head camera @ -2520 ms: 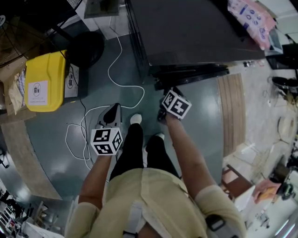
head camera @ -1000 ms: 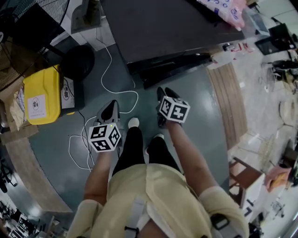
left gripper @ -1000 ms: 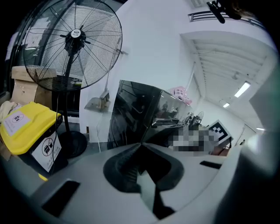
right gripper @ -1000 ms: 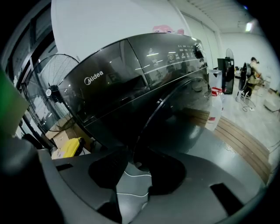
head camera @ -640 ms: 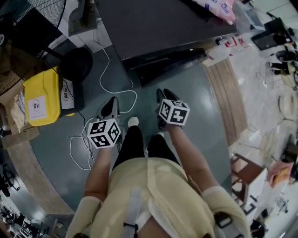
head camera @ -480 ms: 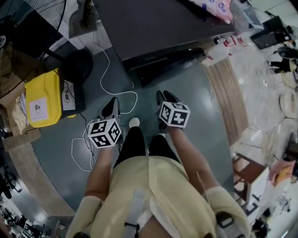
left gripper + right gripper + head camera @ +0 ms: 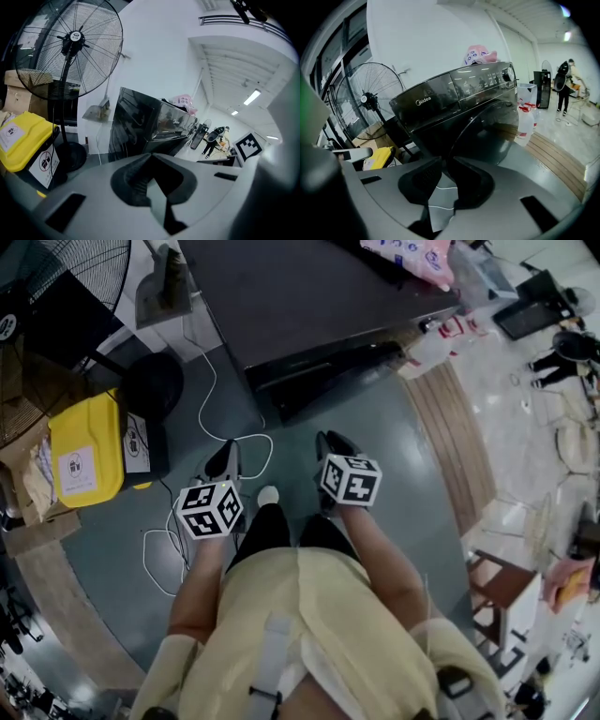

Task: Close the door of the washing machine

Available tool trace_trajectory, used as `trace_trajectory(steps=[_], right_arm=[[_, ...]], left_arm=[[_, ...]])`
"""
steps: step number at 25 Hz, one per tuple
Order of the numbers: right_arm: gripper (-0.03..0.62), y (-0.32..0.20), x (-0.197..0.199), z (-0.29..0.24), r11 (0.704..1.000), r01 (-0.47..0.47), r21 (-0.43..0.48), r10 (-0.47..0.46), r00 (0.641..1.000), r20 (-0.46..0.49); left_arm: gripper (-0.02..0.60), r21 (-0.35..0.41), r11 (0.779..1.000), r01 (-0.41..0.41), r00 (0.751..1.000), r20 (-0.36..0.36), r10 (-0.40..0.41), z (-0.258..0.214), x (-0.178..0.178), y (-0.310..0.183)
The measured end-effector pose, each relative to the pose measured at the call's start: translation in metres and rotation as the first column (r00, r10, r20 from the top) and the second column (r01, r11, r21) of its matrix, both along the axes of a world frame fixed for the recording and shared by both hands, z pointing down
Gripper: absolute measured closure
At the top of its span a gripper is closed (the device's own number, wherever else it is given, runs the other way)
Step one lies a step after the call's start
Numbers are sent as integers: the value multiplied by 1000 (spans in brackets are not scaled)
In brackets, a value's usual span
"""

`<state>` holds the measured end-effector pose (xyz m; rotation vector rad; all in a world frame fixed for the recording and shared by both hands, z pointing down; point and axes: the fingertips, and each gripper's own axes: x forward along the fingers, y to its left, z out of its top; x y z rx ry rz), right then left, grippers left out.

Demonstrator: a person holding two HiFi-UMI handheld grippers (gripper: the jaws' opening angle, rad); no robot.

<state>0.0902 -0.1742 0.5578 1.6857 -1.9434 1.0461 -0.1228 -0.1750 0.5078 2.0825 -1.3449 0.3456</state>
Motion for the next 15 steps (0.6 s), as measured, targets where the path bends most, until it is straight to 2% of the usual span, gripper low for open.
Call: trace_trajectory(steps=[8,11,15], right_arm=[[588,-1,1,-8,999,-25,25,25,1000,-17],[589,-2,1,-12,999,-10,42,12,999,-51],[589,-2,-5,-16,999,2,41,0,999,-46]], left_arm=[[578,-13,999,-32,999,4,32,5,-2,0],[578,-17,999,-43,999,4,43,7,-3,-3],[578,-21,999,-45,999,1,45,8,-5,-5]])
